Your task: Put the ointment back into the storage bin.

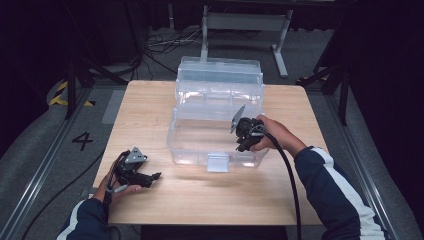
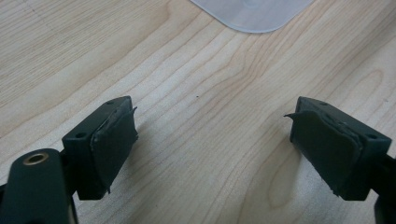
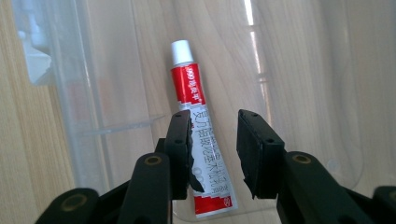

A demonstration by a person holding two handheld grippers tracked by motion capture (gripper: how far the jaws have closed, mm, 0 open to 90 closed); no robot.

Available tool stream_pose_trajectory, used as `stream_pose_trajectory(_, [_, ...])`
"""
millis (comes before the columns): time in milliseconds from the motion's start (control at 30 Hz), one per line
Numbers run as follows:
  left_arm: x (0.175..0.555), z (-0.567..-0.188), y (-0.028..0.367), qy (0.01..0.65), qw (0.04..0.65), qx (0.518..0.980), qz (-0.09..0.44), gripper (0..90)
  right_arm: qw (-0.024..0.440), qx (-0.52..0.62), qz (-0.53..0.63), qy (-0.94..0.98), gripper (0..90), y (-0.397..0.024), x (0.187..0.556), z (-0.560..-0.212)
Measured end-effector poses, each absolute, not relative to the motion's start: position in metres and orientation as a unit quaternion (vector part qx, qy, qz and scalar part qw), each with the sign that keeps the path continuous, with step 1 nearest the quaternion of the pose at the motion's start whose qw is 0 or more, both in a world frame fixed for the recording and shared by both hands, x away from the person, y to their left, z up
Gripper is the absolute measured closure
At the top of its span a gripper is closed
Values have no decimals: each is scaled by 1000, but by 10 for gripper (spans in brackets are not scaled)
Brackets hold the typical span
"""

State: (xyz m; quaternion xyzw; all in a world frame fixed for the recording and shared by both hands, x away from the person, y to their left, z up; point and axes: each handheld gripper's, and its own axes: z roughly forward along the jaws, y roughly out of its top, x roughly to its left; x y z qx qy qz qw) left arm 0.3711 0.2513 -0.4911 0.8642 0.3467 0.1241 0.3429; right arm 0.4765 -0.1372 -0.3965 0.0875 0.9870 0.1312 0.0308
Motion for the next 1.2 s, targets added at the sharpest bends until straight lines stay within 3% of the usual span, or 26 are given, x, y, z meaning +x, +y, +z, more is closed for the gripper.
stream_pose_trajectory(500, [371, -489, 248, 354, 336, 864, 121, 154, 50, 88, 186, 977, 679, -147, 466, -383])
stream_pose_trajectory(667, [371, -485, 247, 351, 334, 867, 115, 197, 56, 92, 230, 967, 675, -153, 462, -377])
stream_pose_trajectory(1200, [359, -449, 227, 311, 393, 852, 151, 245, 100, 118, 348, 924, 629, -191, 446, -363])
